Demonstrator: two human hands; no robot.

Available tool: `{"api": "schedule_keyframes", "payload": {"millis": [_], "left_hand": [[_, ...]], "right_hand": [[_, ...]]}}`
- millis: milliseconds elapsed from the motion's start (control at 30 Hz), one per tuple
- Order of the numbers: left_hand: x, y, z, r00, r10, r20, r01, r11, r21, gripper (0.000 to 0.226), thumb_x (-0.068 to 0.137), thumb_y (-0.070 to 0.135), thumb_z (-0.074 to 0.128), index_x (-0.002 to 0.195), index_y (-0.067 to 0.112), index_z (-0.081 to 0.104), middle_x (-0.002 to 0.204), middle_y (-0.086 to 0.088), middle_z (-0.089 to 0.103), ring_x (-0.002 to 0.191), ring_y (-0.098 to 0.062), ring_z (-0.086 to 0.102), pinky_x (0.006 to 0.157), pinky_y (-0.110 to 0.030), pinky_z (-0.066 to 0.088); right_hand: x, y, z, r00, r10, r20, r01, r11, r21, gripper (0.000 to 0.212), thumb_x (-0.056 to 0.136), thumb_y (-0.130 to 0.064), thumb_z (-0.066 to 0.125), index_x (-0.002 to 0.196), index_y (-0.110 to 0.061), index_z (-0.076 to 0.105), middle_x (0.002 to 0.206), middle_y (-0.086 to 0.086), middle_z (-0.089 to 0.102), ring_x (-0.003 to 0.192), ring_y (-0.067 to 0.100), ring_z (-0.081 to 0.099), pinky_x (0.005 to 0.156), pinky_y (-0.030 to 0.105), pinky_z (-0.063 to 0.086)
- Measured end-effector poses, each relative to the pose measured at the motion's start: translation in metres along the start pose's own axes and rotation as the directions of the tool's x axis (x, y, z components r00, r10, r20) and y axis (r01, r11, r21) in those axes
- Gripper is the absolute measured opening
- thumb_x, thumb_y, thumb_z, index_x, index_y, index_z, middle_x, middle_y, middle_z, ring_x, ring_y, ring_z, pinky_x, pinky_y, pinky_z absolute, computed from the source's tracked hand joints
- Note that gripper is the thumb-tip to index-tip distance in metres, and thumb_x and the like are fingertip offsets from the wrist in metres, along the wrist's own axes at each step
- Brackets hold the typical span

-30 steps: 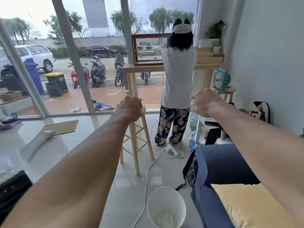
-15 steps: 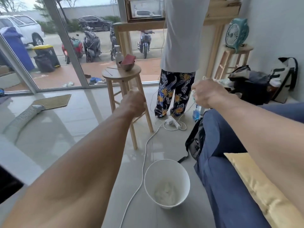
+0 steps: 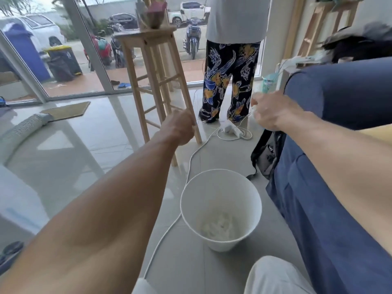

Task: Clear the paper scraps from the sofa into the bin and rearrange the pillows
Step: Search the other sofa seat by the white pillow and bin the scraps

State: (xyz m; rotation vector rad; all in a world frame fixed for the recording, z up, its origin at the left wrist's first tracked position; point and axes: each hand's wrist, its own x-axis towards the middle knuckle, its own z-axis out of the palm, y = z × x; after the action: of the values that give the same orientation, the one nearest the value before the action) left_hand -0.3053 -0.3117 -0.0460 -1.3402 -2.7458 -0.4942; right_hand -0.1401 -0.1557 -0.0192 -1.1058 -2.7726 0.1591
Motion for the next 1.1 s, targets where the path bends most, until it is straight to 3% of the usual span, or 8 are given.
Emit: {"api": "schedule_keyframes", "payload": {"millis": [167, 267, 400, 500, 600, 733, 900, 1100], "left_hand": [[-0.015, -0.03, 0.05, 0.998, -0.029, 0.064, 0.025, 0.997, 0.067, 0.032, 0.092, 0.006, 0.051, 0.116, 0.013, 0.071, 0.122, -0.008, 0.067, 0.111, -0.027, 0.062, 0.093, -0.032, 0.049], [-0.027, -0.051, 0.072, 0.99, -0.093, 0.107, 0.084, 0.992, 0.091, 0.032, 0.092, 0.007, 0.051, 0.115, 0.018, 0.072, 0.124, -0.007, 0.065, 0.112, -0.027, 0.061, 0.096, -0.032, 0.048], [-0.041, -0.074, 0.099, 0.981, -0.118, 0.157, 0.096, 0.986, 0.139, 0.031, 0.094, 0.01, 0.05, 0.115, 0.018, 0.071, 0.125, -0.008, 0.064, 0.116, -0.03, 0.056, 0.098, -0.035, 0.045], [-0.048, -0.082, 0.115, 0.976, -0.121, 0.179, 0.095, 0.984, 0.148, 0.034, 0.095, 0.008, 0.046, 0.118, 0.015, 0.071, 0.124, -0.007, 0.065, 0.121, -0.031, 0.05, 0.101, -0.035, 0.042], [-0.053, -0.089, 0.135, 0.979, -0.141, 0.149, 0.124, 0.985, 0.118, 0.034, 0.096, 0.011, 0.046, 0.12, 0.016, 0.07, 0.126, -0.007, 0.064, 0.122, -0.028, 0.052, 0.104, -0.032, 0.04], [-0.068, -0.093, 0.169, 0.969, -0.179, 0.169, 0.166, 0.982, 0.092, 0.035, 0.095, 0.011, 0.046, 0.12, 0.018, 0.07, 0.125, -0.009, 0.064, 0.117, -0.027, 0.055, 0.1, -0.03, 0.042], [-0.079, -0.098, 0.189, 0.962, -0.161, 0.219, 0.14, 0.984, 0.109, 0.038, 0.093, 0.013, 0.042, 0.116, 0.021, 0.071, 0.119, -0.01, 0.066, 0.11, -0.029, 0.057, 0.093, -0.032, 0.046], [-0.071, -0.094, 0.193, 0.957, -0.169, 0.237, 0.15, 0.984, 0.097, 0.033, 0.092, 0.018, 0.045, 0.112, 0.025, 0.072, 0.117, -0.006, 0.065, 0.091, -0.024, 0.054, 0.081, -0.028, 0.043]], "right_hand": [[0.001, 0.004, 0.066, 0.995, -0.029, 0.093, 0.031, 0.999, -0.019, 0.031, 0.097, -0.034, 0.048, 0.11, -0.007, 0.057, 0.118, 0.017, 0.055, 0.102, 0.036, 0.055, 0.08, 0.036, 0.046], [-0.001, -0.001, 0.108, 0.987, -0.044, 0.154, 0.046, 0.999, -0.011, 0.035, 0.098, -0.042, 0.047, 0.098, -0.009, 0.057, 0.112, 0.017, 0.056, 0.091, 0.032, 0.051, 0.073, 0.035, 0.041], [-0.006, -0.009, 0.166, 0.969, -0.044, 0.244, 0.043, 0.999, 0.012, 0.036, 0.097, -0.041, 0.046, 0.099, -0.009, 0.063, 0.121, 0.018, 0.057, 0.104, 0.035, 0.056, 0.077, 0.035, 0.041], [-0.01, -0.013, 0.198, 0.952, -0.045, 0.302, 0.045, 0.999, 0.009, 0.032, 0.093, -0.032, 0.05, 0.112, -0.01, 0.064, 0.122, 0.018, 0.058, 0.109, 0.037, 0.055, 0.082, 0.036, 0.045], [-0.021, -0.017, 0.23, 0.934, -0.116, 0.337, 0.11, 0.993, 0.035, 0.032, 0.088, -0.027, 0.05, 0.116, -0.022, 0.064, 0.126, 0.013, 0.058, 0.113, 0.036, 0.055, 0.091, 0.037, 0.046], [-0.037, -0.012, 0.268, 0.897, -0.134, 0.422, 0.088, 0.988, 0.128, 0.054, 0.084, -0.034, 0.056, 0.137, -0.039, 0.047, 0.136, 0.006, 0.054, 0.122, 0.033, 0.05, 0.096, 0.037, 0.044], [-0.043, 0.001, 0.284, 0.941, -0.096, 0.325, 0.064, 0.992, 0.106, 0.06, 0.09, -0.032, 0.051, 0.147, -0.024, 0.033, 0.144, 0.01, 0.04, 0.131, 0.033, 0.04, 0.101, 0.041, 0.038], [-0.05, 0.025, 0.293, 0.972, -0.054, 0.227, 0.053, 0.999, 0.01, 0.071, 0.096, -0.04, 0.042, 0.152, -0.006, 0.014, 0.159, 0.01, 0.01, 0.147, 0.027, 0.002, 0.118, 0.041, 0.009]]}}
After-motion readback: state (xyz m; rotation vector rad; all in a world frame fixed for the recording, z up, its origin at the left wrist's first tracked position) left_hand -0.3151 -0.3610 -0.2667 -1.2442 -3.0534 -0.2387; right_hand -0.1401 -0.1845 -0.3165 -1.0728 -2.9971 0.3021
